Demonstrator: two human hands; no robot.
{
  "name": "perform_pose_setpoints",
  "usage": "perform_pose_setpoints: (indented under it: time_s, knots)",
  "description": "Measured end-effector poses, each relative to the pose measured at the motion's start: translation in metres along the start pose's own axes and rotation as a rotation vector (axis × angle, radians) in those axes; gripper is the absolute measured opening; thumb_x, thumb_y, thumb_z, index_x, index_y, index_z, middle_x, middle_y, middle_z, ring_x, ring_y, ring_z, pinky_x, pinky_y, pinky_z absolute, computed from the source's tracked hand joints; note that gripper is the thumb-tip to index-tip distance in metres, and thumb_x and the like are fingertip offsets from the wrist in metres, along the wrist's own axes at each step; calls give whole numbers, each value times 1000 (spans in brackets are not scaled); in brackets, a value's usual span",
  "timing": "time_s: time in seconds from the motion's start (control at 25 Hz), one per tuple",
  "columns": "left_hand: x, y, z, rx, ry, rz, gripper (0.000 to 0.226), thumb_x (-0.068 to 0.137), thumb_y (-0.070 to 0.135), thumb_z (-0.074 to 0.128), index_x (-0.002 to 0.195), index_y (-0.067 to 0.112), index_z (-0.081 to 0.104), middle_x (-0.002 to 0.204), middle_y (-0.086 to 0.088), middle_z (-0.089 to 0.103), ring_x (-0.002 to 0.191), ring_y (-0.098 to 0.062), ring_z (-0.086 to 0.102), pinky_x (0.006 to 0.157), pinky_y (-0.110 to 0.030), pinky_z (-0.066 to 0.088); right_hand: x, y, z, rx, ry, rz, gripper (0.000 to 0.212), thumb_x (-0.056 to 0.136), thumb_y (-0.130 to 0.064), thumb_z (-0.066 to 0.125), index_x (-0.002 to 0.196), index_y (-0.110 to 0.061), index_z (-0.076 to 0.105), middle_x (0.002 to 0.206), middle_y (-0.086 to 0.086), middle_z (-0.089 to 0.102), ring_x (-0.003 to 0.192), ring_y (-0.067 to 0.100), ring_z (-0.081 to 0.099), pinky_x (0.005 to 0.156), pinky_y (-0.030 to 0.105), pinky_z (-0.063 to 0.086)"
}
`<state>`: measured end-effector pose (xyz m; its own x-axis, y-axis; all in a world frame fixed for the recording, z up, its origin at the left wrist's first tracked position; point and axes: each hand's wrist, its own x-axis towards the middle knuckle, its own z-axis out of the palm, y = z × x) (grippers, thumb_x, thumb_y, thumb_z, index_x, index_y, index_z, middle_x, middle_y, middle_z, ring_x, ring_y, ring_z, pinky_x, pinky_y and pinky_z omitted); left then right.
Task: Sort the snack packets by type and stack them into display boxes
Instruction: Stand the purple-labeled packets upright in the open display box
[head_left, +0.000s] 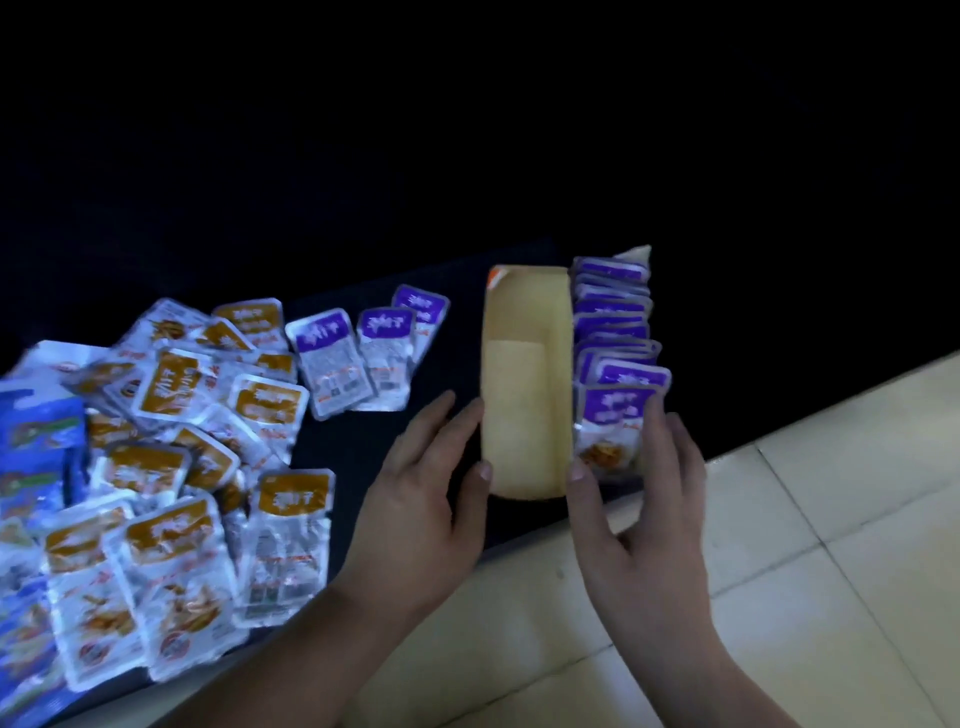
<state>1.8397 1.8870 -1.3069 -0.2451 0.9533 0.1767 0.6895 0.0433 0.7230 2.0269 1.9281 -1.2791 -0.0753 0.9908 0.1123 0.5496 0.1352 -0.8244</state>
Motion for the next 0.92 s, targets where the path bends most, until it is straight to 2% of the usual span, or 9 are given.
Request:
perform_pose_setpoints:
  time_s: [0.08,0.2,0.32,0.4,0.52,0.64,0.76,0.84,0.92]
  knots:
    - [14,-26,-19,230,59,-29,49,92,29,61,140,19,62,157,-12,45,143,-31,44,114,-43,43,-5,-17,8,-41,-9,-214,70,96,-43,61,158,-28,33,162,-1,31,151,16,30,113,35,40]
    - [59,-55,-47,650,-158,-137,69,89,48,55,153,24,46,164,-24,29,151,-50,20,121,-65,24,-13,-54,34,159,-203,-184,50,98,-44,64,146,-39,51,150,-23,48,141,-4,41,110,18,40]
    - [92,-66,-46,813,-468,-142,81,98,63,40,164,34,1,171,-13,-12,156,-43,-13,125,-60,-4,-27,-69,64,417,-405,136,56,82,-53,63,138,-51,55,140,-39,51,133,-18,43,114,21,40]
    - [96,-69,-40,770,-535,-117,78,102,60,35,163,34,-6,170,-10,-22,156,-40,-17,126,-59,-4,-36,-66,78,412,-422,209,60,79,-57,59,138,-54,52,141,-43,47,133,-23,37,115,17,36]
    - [68,-69,-37,711,-548,-78,71,104,56,31,163,34,-1,169,-7,-26,156,-38,-21,126,-58,-3,-46,-64,83,370,-414,276,57,80,-65,50,137,-60,49,143,-49,38,132,-30,26,99,-6,26]
    - [11,-65,-41,625,-484,115,68,98,57,36,161,36,21,173,-8,-1,158,-40,0,125,-61,15,-49,-67,85,314,-501,277,57,83,-71,36,140,-65,35,149,-53,18,138,-30,7,105,-3,13]
    - [-18,-72,-55,346,-279,243,49,93,41,56,142,32,57,164,-4,37,149,-33,39,113,-55,42,-46,-55,95,142,-571,172,64,88,-81,17,149,-62,11,159,-43,-3,146,-19,-12,121,17,1]
    - [-18,-78,-65,315,-76,129,39,95,36,61,131,20,66,149,-7,54,132,-30,56,98,-50,53,-47,-40,101,-1,-592,90,81,83,-83,12,157,-51,-2,163,-36,-11,147,-13,-21,124,22,-2]
    - [-12,-74,-69,489,-106,-92,71,90,67,56,141,17,58,145,-11,56,129,-32,57,97,-50,53,-50,-30,100,-89,-623,42,87,83,-82,11,159,-44,-8,162,-37,-13,146,-12,-25,120,16,-5]
